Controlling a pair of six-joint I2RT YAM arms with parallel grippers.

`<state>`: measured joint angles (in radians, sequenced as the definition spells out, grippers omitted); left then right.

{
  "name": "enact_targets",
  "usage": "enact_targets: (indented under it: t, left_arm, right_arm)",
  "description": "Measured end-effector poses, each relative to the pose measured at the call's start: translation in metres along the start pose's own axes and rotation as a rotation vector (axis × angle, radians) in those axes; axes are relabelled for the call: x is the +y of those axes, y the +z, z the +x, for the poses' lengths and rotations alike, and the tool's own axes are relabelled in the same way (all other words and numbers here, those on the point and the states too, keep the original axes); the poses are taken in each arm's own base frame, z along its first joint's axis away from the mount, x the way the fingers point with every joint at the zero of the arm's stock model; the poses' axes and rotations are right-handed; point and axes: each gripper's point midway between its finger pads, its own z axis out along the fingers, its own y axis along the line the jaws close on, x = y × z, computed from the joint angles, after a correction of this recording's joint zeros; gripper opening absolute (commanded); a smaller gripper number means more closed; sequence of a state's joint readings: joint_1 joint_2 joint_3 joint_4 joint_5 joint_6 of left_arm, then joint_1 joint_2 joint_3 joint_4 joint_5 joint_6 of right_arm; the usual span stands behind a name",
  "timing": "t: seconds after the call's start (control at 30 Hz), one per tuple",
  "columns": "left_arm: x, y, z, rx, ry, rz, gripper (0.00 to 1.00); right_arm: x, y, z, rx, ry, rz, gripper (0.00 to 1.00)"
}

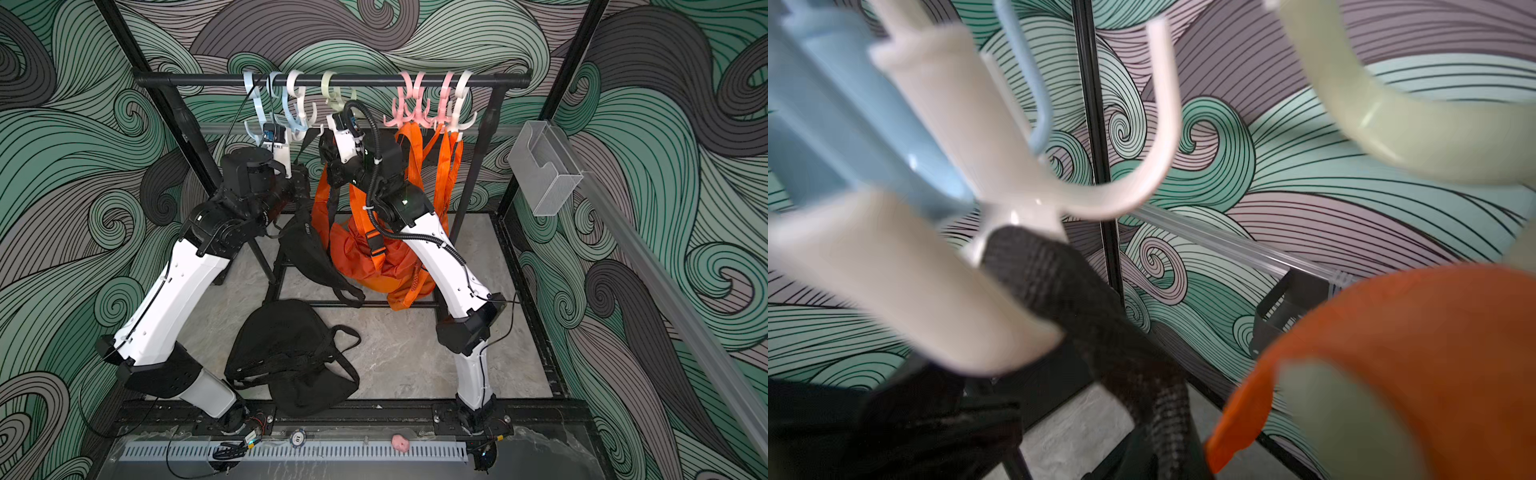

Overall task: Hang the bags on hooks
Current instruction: Hang the bag on the hook.

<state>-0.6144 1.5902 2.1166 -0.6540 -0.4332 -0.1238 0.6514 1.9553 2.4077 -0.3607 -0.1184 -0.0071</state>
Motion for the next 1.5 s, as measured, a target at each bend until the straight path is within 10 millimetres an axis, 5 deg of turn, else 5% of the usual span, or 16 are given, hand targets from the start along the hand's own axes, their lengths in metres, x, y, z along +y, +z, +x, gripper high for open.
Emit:
enact_targets:
  t: [0.33, 0.53, 0.8, 1.13, 1.37, 1.5]
  left_arm:
    - [-0.014, 0.002, -0.003, -0.011, -0.01, 0.072, 0.0]
    - [-0.038, 0.01, -0.004, -0.008, -0.018, 0.17, 0.0]
    - [-0.066, 0.018, -0.001, 0.002, -0.014, 0.238, 0.33]
    - [-0.064, 0.0, -0.004, -0.008, -0.001, 0.246, 0.98]
    - [-0.065, -0.037, 0.0, -0.005, 0.029, 0.315, 0.99]
    - [-0.056, -0.054, 0.026, 0.029, 0.077, 0.323, 0.99]
  right_arm:
    - [-0.017, -0.06, -0.016, -0.034, -0.003, 0.093, 0.0]
    - [-0.028, -0.086, -0.008, -0.036, 0.003, 0.131, 0.0]
    - [-0.051, -0.122, -0.002, -0.032, 0.007, 0.222, 0.0]
    - [-0.062, -0.135, 0.002, -0.006, 0.025, 0.251, 0.0]
    - [-0.063, -0.134, 0.008, 0.013, 0.042, 0.254, 0.04]
    - [-0.063, -0.135, 0.01, 0.024, 0.053, 0.254, 0.37]
